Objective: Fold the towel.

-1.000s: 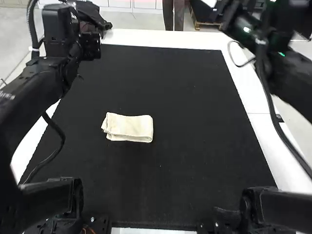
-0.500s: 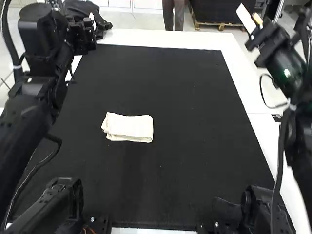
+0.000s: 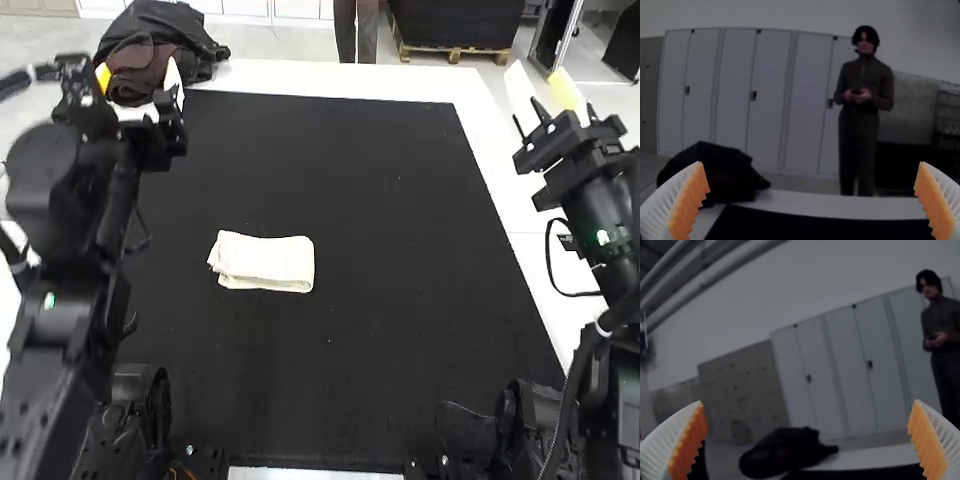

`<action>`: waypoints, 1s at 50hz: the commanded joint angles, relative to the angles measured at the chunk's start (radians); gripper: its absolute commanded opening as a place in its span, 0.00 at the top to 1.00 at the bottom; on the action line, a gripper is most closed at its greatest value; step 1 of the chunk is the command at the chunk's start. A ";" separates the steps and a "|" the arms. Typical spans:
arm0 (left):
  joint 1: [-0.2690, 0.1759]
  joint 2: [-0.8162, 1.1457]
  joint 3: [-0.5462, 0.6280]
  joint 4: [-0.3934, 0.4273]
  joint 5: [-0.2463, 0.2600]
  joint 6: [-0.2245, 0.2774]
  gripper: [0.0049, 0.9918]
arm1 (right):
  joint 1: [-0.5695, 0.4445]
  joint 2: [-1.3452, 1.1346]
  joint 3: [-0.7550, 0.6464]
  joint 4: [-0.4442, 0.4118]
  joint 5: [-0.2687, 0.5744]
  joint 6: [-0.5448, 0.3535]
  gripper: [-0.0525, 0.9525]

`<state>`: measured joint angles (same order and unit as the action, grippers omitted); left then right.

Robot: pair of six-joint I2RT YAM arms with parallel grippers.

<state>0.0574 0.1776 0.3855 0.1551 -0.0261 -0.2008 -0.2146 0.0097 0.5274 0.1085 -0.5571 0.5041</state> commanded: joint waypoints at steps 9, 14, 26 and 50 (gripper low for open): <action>-0.002 -0.181 -0.054 0.060 -0.001 0.054 0.03 | -0.012 -0.005 -0.049 -0.058 0.482 -0.360 0.03; -0.001 -0.181 -0.071 0.124 -0.009 0.135 0.03 | -0.012 -0.005 -0.089 -0.059 0.514 -0.450 0.03; -0.007 -0.181 -0.261 0.368 0.101 0.423 0.03 | -0.012 -0.007 -0.302 0.146 0.770 -0.582 0.03; -0.008 -0.181 -0.382 0.161 0.061 0.405 0.03 | -0.009 -0.007 -0.526 0.177 0.798 -0.453 0.03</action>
<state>0.0578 0.0055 0.0051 0.3222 0.0269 0.2054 -0.2146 0.0097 0.0055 0.3470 0.2394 -0.0555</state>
